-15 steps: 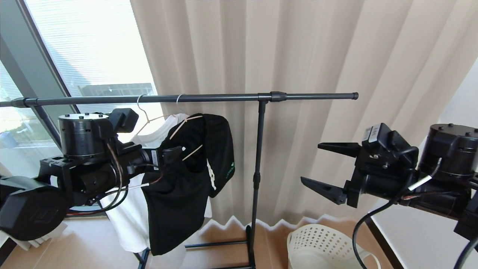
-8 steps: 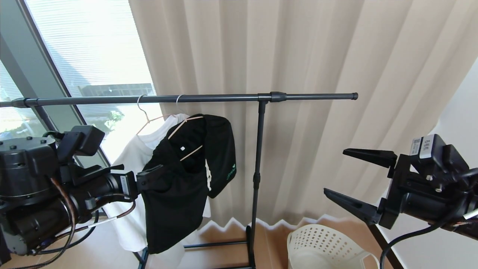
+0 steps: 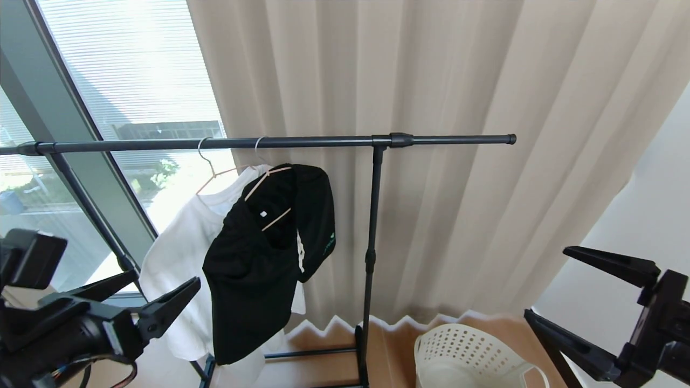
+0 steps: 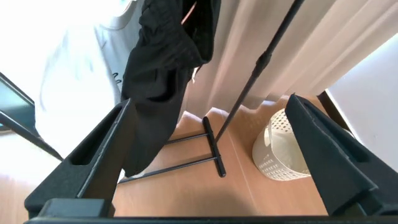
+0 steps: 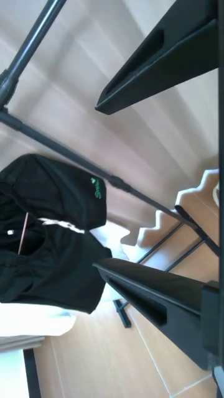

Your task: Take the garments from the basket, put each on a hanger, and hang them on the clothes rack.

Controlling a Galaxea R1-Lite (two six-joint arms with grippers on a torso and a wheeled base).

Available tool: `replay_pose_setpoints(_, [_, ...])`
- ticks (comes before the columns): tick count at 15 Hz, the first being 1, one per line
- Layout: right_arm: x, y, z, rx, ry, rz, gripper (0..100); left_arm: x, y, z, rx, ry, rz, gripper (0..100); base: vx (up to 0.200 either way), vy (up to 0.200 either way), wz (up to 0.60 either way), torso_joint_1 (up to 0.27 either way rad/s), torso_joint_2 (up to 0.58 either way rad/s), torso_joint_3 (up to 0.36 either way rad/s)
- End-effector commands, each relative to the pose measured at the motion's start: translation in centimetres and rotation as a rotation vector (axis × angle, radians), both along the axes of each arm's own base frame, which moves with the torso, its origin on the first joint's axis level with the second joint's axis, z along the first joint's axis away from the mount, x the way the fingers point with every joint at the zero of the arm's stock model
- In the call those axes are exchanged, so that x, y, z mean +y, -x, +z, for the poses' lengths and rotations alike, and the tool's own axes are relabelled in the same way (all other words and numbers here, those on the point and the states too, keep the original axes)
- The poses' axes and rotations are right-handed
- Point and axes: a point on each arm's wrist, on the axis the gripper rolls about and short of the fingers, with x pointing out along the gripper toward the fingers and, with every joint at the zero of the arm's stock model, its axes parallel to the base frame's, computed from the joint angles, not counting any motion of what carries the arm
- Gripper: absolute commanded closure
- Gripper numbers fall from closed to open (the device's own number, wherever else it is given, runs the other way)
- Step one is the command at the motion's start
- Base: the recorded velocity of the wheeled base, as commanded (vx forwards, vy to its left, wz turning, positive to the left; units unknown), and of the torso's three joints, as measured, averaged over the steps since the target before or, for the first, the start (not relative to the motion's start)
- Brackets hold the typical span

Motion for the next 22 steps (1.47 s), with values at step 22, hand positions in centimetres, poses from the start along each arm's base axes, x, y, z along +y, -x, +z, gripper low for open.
replay_pose_setpoints(22, [-5.1, 13.4, -7.7, 0.048, -0.178, -0.582, 0, 4.6, 14.3, -8.1, -0.167, -0.025, 0.448, 0, 0.000, 0.000, 0.00, 0.000, 0.00, 0.000])
